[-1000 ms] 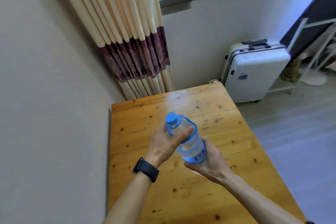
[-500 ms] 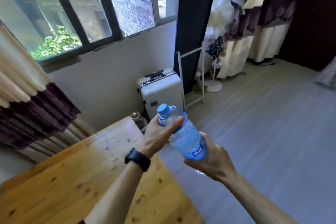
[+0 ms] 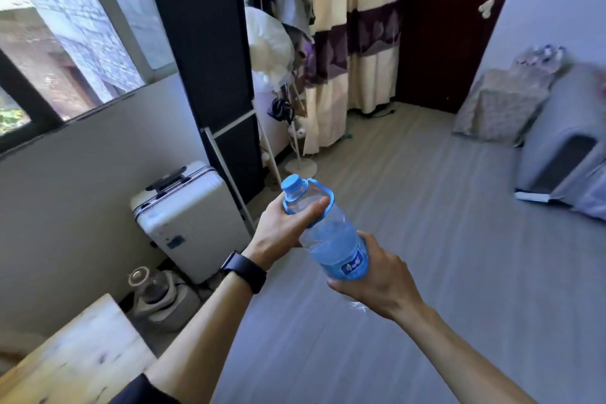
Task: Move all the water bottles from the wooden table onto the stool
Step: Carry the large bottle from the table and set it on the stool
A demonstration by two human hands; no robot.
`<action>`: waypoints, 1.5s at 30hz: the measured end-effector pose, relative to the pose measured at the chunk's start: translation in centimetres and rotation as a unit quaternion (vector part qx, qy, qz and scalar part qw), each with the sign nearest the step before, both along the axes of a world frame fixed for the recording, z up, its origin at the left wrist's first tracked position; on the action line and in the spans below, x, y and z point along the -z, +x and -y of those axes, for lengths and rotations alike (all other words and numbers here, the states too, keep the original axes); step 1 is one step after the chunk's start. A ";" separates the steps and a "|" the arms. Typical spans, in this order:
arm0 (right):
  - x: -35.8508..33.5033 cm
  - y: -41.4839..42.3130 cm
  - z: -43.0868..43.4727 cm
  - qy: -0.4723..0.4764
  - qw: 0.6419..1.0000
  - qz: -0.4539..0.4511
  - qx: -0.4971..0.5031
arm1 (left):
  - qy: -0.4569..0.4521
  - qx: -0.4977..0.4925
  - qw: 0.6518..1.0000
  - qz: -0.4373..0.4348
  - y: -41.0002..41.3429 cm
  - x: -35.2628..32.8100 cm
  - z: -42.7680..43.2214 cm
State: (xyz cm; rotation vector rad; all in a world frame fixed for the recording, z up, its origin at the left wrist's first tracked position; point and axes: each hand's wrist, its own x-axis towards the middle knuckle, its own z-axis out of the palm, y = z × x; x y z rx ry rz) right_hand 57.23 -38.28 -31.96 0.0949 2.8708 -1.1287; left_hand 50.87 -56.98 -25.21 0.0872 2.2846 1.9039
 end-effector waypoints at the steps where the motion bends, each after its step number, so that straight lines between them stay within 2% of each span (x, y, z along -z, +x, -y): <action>1: -0.1 -1.3 -0.9 0.001 1.000 0.003 0.008 | -0.002 0.010 1.000 0.002 -1.6 -0.1 -1.0; 12: -1.7 -17.1 -10.2 0.015 0.994 0.007 0.105 | 0.011 0.107 0.994 0.027 -21.2 -1.4 -11.6; 19: -0.5 -26.5 -17.5 0.006 0.988 0.017 0.154 | -0.014 0.156 0.987 0.031 -32.0 -0.6 -20.0; 29: -0.2 -41.8 -32.0 -0.015 0.988 0.024 0.151 | -0.029 0.170 0.985 0.026 -47.3 -0.8 -35.0; 40: -0.5 -57.9 -45.8 0.002 0.985 0.024 0.171 | -0.040 0.195 0.980 0.015 -63.8 -1.3 -48.8; 45: 0.2 -67.0 -51.4 -0.002 0.981 0.024 0.192 | -0.039 0.221 0.975 0.014 -73.8 -0.4 -55.1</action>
